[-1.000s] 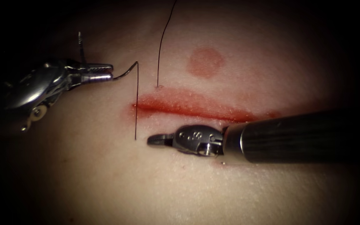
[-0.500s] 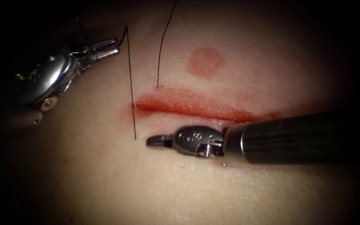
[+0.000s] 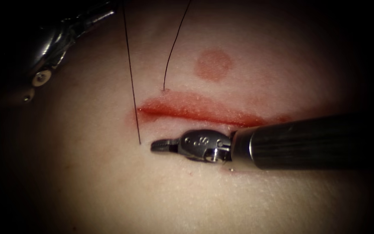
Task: Wound Closure
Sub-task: Pull the needle through with the left gripper, then use the right gripper to pull the suture through.
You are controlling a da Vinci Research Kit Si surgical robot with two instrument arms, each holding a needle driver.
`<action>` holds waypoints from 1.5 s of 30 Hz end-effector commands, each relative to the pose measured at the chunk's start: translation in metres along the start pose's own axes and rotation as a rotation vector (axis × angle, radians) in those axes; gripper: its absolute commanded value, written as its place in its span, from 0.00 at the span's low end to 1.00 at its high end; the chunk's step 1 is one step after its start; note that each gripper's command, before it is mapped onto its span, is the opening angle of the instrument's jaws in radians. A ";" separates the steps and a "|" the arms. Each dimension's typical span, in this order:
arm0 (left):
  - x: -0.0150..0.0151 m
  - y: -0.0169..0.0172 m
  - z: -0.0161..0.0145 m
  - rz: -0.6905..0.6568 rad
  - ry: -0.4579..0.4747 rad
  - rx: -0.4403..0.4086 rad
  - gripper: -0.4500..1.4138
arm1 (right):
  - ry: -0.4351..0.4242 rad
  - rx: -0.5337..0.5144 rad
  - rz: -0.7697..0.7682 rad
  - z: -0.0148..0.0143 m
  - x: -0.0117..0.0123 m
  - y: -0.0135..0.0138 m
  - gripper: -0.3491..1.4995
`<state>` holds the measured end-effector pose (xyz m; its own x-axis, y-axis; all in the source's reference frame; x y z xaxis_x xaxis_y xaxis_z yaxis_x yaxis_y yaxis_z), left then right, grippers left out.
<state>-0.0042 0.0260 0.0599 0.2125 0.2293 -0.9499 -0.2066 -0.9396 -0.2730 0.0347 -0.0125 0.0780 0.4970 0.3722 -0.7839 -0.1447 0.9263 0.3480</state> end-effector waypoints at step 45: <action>-0.0060 0.0022 -0.0038 -0.029 -0.009 -0.029 0.05 | -0.038 0.268 -0.021 0.0051 0.0048 -0.0063 0.00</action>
<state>-0.0019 0.0217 0.0649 0.2077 0.2575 -0.9437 -0.1738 -0.9397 -0.2947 0.0417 -0.0161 0.0742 0.5300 0.3476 -0.7735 0.0904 0.8838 0.4591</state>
